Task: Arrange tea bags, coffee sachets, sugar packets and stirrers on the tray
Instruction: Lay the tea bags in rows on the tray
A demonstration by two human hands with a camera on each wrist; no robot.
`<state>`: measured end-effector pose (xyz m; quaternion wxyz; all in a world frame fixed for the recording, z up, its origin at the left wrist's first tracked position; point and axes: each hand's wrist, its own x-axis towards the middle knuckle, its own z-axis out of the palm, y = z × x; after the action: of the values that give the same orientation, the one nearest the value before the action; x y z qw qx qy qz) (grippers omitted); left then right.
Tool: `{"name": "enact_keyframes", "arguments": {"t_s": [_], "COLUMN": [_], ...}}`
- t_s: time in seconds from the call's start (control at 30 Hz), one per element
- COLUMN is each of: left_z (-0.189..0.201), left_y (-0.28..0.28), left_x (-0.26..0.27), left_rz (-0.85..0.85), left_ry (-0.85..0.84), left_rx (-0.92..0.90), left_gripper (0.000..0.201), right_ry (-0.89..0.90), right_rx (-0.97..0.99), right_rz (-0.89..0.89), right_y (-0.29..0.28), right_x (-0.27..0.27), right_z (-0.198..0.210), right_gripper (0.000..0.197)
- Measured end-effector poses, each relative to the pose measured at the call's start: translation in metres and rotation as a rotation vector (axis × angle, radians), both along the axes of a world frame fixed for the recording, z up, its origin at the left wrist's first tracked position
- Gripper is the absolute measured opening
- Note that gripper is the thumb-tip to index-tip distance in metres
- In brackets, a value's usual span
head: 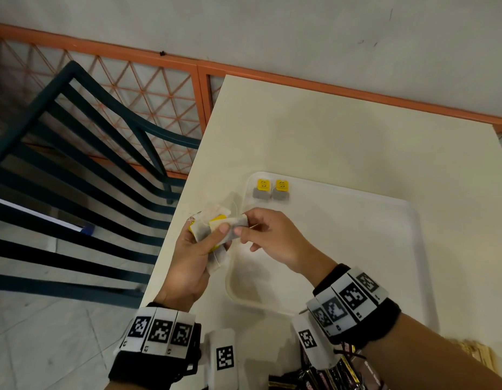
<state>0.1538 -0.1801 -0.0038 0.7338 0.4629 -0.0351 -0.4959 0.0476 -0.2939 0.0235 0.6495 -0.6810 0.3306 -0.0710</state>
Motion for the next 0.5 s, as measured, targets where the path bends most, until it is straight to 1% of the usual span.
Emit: {"name": "enact_keyframes", "arguments": {"t_s": [0.03, 0.1, 0.17, 0.2, 0.23, 0.3, 0.33, 0.37, 0.43, 0.5], "left_z": [-0.001, -0.004, -0.004, -0.004, -0.003, 0.0, 0.002, 0.004, 0.003, 0.0], "left_y": [0.0, -0.001, -0.001, -0.002, -0.003, -0.006, -0.008, -0.008, -0.008, -0.005], "left_x": [0.0, 0.0, -0.001, -0.001, -0.003, -0.005, -0.006, -0.007, -0.006, -0.005], "left_rz": [0.021, 0.071, 0.09, 0.081, 0.066, 0.04, 0.03, 0.021, 0.026, 0.045], "left_ry": [-0.023, -0.002, 0.023, 0.029, 0.034, 0.049, 0.055, 0.055, 0.074, 0.085], "left_rx": [0.014, 0.046, 0.069, 0.076, 0.077, 0.051, 0.037, 0.024, 0.006, 0.02], "left_gripper": [0.051, 0.034, 0.018, 0.016, 0.019, 0.038, 0.046, 0.05, 0.054, 0.064], "right_ry": [-0.017, -0.06, -0.131, -0.172, -0.21, -0.252, -0.249, -0.241, -0.247, -0.27], "right_rx": [-0.014, -0.113, -0.315, -0.41, -0.485, -0.579, -0.611, -0.633, -0.62, -0.54], "right_rz": [-0.051, -0.193, -0.281, -0.284, -0.261, -0.158, -0.095, -0.038, 0.029, 0.01], "right_y": [0.0, 0.0, -0.001, 0.0, 0.003, 0.009, 0.013, 0.017, 0.021, 0.022], "right_x": [0.0, -0.001, -0.002, -0.003, -0.004, -0.007, -0.009, -0.011, -0.016, -0.019], "right_z": [-0.001, -0.004, -0.007, -0.008, -0.009, -0.013, -0.017, -0.019, -0.023, -0.021], "right_gripper": [0.005, 0.011, 0.016, 0.016, 0.016, 0.018, 0.019, 0.022, 0.024, 0.02]}}
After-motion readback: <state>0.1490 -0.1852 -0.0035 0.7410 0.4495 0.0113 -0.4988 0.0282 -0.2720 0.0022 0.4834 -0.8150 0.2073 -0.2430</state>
